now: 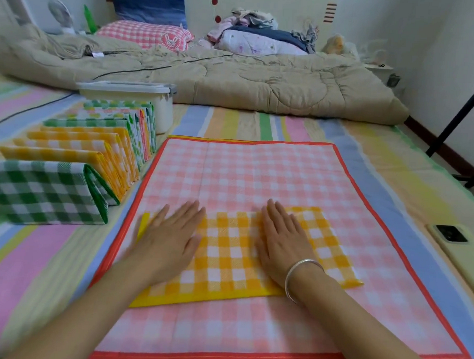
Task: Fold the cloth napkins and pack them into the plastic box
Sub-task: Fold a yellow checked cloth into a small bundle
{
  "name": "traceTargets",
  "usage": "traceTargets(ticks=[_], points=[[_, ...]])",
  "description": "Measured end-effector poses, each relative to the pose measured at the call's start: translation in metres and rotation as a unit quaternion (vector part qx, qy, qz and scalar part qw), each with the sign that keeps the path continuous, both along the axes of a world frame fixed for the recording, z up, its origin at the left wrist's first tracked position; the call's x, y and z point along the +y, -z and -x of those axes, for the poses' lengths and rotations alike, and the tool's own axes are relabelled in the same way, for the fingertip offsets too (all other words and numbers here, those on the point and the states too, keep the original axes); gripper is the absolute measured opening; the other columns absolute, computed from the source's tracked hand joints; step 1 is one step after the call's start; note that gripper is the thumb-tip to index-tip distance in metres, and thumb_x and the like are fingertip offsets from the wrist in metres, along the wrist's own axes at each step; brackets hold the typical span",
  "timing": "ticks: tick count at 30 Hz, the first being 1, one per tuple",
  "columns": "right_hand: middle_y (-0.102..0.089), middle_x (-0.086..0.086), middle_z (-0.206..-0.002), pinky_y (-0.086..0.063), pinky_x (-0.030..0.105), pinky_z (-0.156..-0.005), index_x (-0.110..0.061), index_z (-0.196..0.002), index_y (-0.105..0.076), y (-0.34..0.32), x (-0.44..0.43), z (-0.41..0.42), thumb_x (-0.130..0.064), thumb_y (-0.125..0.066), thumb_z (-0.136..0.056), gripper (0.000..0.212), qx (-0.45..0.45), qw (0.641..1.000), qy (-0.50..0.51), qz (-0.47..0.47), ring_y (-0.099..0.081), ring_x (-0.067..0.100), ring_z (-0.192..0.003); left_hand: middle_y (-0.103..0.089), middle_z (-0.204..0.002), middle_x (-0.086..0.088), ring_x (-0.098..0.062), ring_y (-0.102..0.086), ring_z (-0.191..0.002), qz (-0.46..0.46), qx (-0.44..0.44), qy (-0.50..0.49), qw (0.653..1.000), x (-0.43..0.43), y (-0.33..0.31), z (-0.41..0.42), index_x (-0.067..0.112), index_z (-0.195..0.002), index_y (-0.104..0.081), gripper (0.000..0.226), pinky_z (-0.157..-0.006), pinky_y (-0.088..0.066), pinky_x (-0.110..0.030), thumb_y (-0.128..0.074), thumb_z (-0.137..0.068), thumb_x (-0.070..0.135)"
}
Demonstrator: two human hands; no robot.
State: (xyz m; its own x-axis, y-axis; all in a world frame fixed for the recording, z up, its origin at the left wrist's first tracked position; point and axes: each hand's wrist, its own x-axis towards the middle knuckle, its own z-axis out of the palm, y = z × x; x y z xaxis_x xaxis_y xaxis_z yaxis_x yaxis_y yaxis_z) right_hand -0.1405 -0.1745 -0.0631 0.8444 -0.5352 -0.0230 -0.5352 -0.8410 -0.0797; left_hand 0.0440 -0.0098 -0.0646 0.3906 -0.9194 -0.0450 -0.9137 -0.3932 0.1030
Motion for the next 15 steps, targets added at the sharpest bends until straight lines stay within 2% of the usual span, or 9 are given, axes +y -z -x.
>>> traceTargets(ticks=[2, 4, 6, 9, 10, 13, 15], points=[[0.013, 0.002, -0.162, 0.005, 0.047, -0.121, -0.017, -0.155, 0.007, -0.009, 0.004, -0.007, -0.038, -0.015, -0.094, 0.068, 0.031, 0.998, -0.047, 0.023, 0.015, 0.022, -0.149, 0.018, -0.162, 0.011, -0.004, 0.024, -0.146, -0.001, -0.009, 0.007, 1.000, 0.006, 0.012, 0.000, 0.026, -0.157, 0.010, 0.085, -0.119, 0.019, -0.034, 0.018, -0.079, 0.058], [0.009, -0.004, -0.163, 0.004, 0.056, -0.118, -0.026, -0.156, 0.004, -0.015, 0.010, -0.016, -0.031, -0.035, -0.096, 0.071, 0.053, 0.996, -0.076, -0.006, 0.017, 0.021, -0.149, 0.013, -0.163, 0.007, -0.007, 0.021, -0.148, 0.009, -0.016, 0.005, 1.000, 0.006, 0.018, 0.002, 0.024, -0.155, 0.009, 0.079, -0.119, 0.017, -0.037, 0.015, -0.084, 0.056], [0.007, -0.008, -0.163, 0.004, 0.064, -0.115, -0.035, -0.155, 0.000, -0.017, 0.013, -0.024, -0.049, -0.030, -0.090, 0.073, 0.065, 0.994, -0.078, -0.030, 0.018, 0.021, -0.148, 0.012, -0.164, 0.005, -0.010, 0.019, -0.149, 0.011, -0.027, 0.000, 1.000, 0.005, 0.023, 0.003, 0.022, -0.155, 0.007, 0.076, -0.119, 0.015, -0.040, 0.014, -0.086, 0.054], [0.013, -0.009, -0.162, 0.008, 0.071, -0.109, -0.044, -0.151, 0.003, -0.015, 0.018, -0.034, -0.079, -0.003, -0.064, 0.094, 0.100, 0.991, -0.080, -0.037, 0.021, 0.023, -0.147, 0.019, -0.161, 0.005, -0.010, 0.021, -0.149, 0.004, -0.042, -0.004, 0.999, 0.005, 0.022, 0.005, 0.021, -0.156, 0.011, 0.080, -0.121, 0.012, -0.042, 0.018, -0.082, 0.053], [0.016, -0.009, -0.162, 0.008, 0.072, -0.108, -0.046, -0.150, 0.006, -0.015, 0.019, -0.036, -0.086, -0.004, -0.060, 0.099, 0.121, 0.988, -0.081, -0.044, 0.022, 0.023, -0.147, 0.022, -0.160, 0.006, -0.009, 0.023, -0.149, -0.004, -0.044, -0.004, 0.999, 0.004, 0.021, 0.006, 0.022, -0.156, 0.013, 0.081, -0.122, 0.013, -0.042, 0.020, -0.081, 0.053], [0.024, -0.010, -0.159, 0.009, 0.075, -0.105, -0.048, -0.147, 0.017, -0.018, 0.020, -0.041, -0.096, -0.030, -0.062, 0.108, 0.179, 0.978, -0.086, -0.065, 0.025, 0.024, -0.146, 0.020, -0.162, 0.008, -0.007, 0.023, -0.149, 0.000, -0.021, 0.005, 1.000, 0.005, 0.018, 0.005, 0.024, -0.158, 0.010, 0.083, -0.122, 0.014, -0.041, 0.017, -0.082, 0.056], [0.027, -0.012, -0.158, 0.008, 0.076, -0.104, -0.051, -0.144, 0.021, -0.024, 0.019, -0.045, -0.095, -0.041, -0.061, 0.113, 0.209, 0.970, -0.082, -0.090, 0.027, 0.024, -0.145, 0.011, -0.164, 0.012, -0.004, 0.016, -0.150, 0.025, 0.042, 0.007, 0.999, 0.006, 0.016, -0.001, 0.028, -0.160, -0.001, 0.072, -0.123, 0.010, -0.036, -0.002, -0.095, 0.059]])
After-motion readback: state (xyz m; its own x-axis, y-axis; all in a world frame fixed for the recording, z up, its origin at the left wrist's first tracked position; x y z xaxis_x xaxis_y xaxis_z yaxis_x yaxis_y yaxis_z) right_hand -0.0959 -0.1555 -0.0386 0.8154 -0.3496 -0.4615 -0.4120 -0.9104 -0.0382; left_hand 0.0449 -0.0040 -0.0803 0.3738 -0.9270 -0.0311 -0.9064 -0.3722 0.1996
